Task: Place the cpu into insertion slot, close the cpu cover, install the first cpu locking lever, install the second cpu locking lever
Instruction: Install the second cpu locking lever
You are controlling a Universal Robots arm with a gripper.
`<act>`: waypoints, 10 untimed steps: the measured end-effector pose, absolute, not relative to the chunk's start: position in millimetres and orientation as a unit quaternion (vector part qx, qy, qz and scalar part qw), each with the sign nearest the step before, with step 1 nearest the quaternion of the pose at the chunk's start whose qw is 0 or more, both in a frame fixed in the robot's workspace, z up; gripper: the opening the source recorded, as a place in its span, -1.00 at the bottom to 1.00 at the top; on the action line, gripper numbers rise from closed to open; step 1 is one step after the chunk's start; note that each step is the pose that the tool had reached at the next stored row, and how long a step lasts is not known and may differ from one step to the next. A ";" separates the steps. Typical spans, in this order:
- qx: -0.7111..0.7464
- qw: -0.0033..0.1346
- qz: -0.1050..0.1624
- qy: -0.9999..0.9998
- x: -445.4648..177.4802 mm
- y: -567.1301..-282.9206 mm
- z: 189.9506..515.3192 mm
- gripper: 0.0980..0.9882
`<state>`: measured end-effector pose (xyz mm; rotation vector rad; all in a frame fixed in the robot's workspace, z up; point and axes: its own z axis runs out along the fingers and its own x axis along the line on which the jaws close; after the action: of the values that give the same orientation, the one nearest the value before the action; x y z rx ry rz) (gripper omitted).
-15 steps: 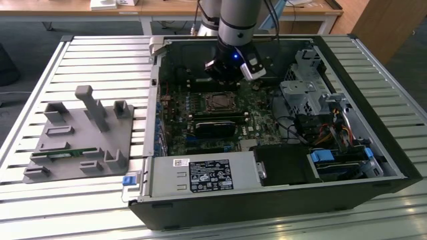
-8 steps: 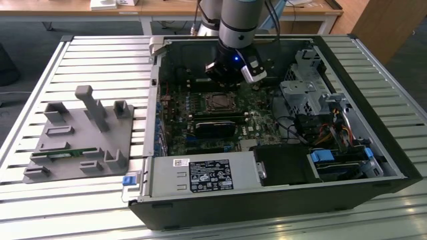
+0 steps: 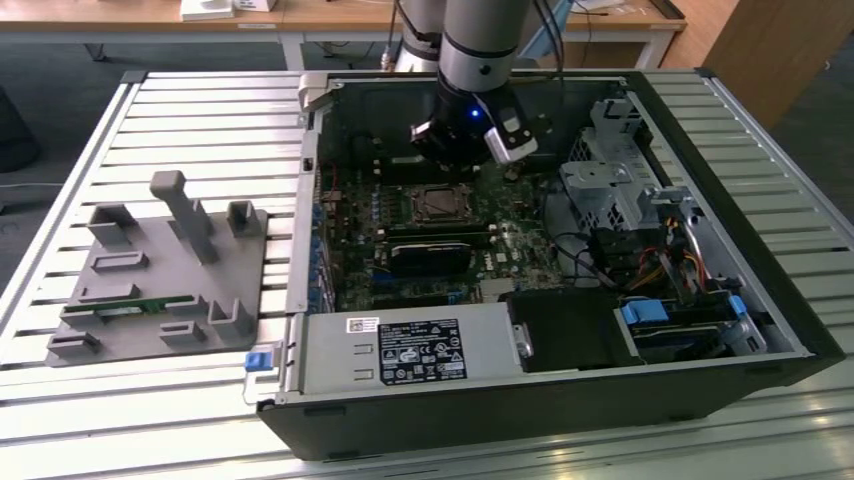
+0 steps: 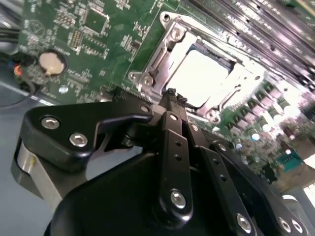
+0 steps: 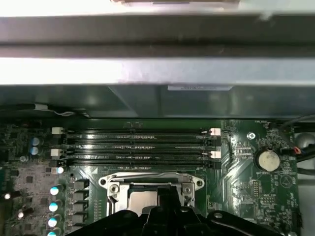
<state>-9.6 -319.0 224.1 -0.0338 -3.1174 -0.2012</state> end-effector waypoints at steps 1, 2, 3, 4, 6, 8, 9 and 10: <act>-0.011 0.009 -0.064 -0.998 -9.6 -319.0 228.0 -0.98; -0.011 0.009 -0.064 -0.998 -9.6 -319.0 232.2 -0.98; -0.011 0.009 -0.064 -0.998 -9.6 -319.1 236.6 -0.98; -0.011 0.009 -0.065 -0.998 -9.6 -319.1 241.1 -0.98; -0.011 0.009 -0.064 -0.998 -9.6 -319.2 248.4 -0.98; -0.011 0.009 -0.065 -0.998 -9.5 -320.4 248.9 -0.98; -0.011 0.009 -0.065 -0.998 -9.6 -322.1 248.9 -0.98; -0.011 0.009 -0.065 -0.998 -9.6 -324.9 248.9 -0.98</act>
<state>-9.6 -324.9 248.9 -0.0336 -3.1174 -0.2017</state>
